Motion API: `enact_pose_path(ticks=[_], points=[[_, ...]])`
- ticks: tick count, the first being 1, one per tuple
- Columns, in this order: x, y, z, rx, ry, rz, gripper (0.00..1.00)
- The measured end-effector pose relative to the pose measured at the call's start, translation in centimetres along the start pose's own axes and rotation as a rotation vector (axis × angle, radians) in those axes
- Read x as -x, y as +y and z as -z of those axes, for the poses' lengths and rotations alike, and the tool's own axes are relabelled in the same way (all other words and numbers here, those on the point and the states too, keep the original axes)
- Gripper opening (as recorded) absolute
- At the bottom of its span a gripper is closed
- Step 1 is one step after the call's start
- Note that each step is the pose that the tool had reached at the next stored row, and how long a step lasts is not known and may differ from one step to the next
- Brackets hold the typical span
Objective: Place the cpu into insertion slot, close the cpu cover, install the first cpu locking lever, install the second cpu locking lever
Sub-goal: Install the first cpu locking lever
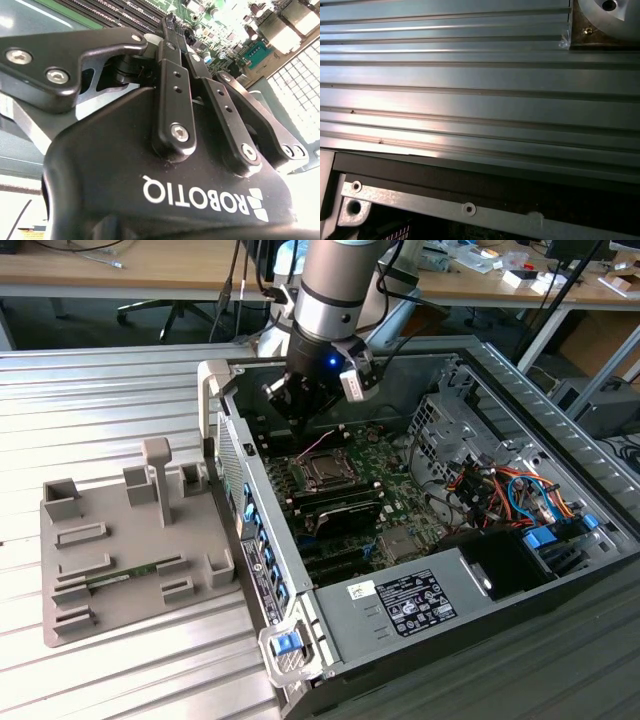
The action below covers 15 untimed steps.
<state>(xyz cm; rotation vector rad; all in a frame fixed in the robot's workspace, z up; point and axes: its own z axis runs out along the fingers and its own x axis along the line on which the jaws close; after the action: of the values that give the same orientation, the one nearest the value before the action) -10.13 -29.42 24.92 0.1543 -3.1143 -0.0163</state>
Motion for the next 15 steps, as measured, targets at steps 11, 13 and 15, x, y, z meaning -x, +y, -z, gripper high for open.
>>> enact_pose_path(ticks=[11,13,15], points=[[0.18,-0.02,-0.07,0.0,0.0,0.0,0.1],[0.23,-0.02,-0.08,0.0001,-0.0001,0.0,0.1],[0.28,-0.03,-0.1,0.0001,-0.0001,0.0,0.1]])
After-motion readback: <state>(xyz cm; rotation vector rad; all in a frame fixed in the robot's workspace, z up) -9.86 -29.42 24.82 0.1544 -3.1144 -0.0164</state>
